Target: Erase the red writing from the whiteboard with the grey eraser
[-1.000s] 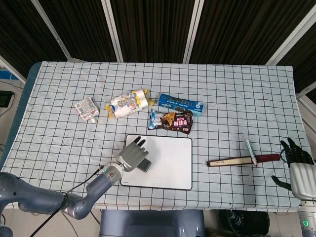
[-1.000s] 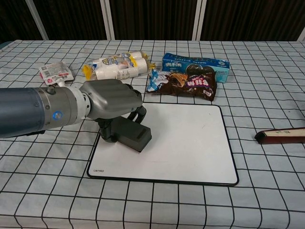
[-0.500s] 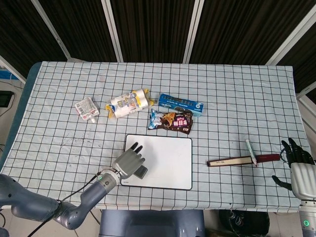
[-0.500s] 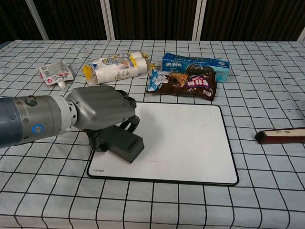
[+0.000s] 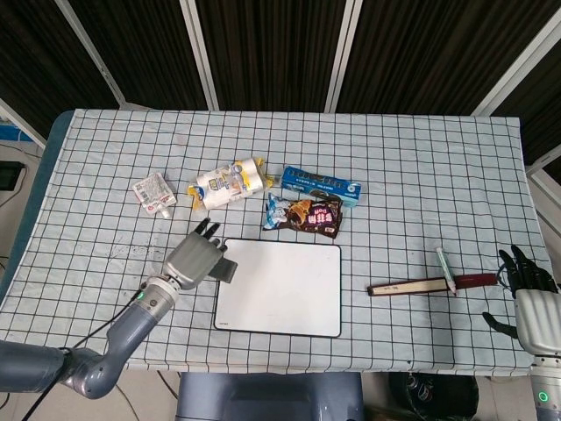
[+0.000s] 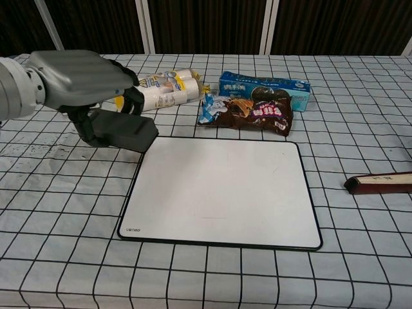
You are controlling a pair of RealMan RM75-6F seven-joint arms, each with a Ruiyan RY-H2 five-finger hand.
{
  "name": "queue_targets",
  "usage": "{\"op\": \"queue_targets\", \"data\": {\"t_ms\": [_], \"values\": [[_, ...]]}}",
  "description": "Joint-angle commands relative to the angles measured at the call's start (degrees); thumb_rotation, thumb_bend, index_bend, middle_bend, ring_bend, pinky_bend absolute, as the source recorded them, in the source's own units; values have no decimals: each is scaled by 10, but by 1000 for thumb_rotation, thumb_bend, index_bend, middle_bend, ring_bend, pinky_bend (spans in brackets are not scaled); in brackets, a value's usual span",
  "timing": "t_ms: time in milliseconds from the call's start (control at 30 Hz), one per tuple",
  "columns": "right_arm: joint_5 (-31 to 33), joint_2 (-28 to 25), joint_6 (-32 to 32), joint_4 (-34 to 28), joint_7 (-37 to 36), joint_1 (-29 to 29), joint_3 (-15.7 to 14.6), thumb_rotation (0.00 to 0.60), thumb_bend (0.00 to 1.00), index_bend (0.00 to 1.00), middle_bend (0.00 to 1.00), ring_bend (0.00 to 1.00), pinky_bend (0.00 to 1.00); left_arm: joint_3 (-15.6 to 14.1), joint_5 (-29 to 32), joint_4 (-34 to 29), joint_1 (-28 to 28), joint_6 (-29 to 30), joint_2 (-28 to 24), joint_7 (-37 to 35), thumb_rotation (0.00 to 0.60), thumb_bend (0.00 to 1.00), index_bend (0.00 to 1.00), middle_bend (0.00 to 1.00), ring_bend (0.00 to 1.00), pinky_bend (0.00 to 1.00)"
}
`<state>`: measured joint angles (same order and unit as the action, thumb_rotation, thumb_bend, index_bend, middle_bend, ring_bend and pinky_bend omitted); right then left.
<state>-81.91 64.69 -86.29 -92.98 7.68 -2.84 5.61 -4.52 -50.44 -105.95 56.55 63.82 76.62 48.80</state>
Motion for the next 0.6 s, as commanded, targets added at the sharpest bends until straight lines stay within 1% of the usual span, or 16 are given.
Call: {"op": "queue_targets", "data": {"t_ms": [33,167,300,433,600], "values": [[1,0,0,-1,1,0,0,600,55,4,15,135,187,-7,-1,24,-17,-11,-20,-31,600,318,410,449,90,111],[2,0,0,-1,3,1,0,600,55,4,15,135,187,-9,0,66,-34,-32,-25,-73,600,318,408,448,90,111],[3,0,1,-2,4,0,0,600,55,4,15,135,187,-12,-10,113,-47,-49,-14,-107,600,318,408,448,89,111],[5,-1,5,-3,7,0,-1,600,55,4,15,135,187,-11,-19,169,-60,-75,12,-143,600,318,407,447,90,111],[6,-1,3,-3,8,0,0,600,55,4,15,135,187,-8,-31,220,-69,-92,41,-165,600,314,396,438,90,111]]}}
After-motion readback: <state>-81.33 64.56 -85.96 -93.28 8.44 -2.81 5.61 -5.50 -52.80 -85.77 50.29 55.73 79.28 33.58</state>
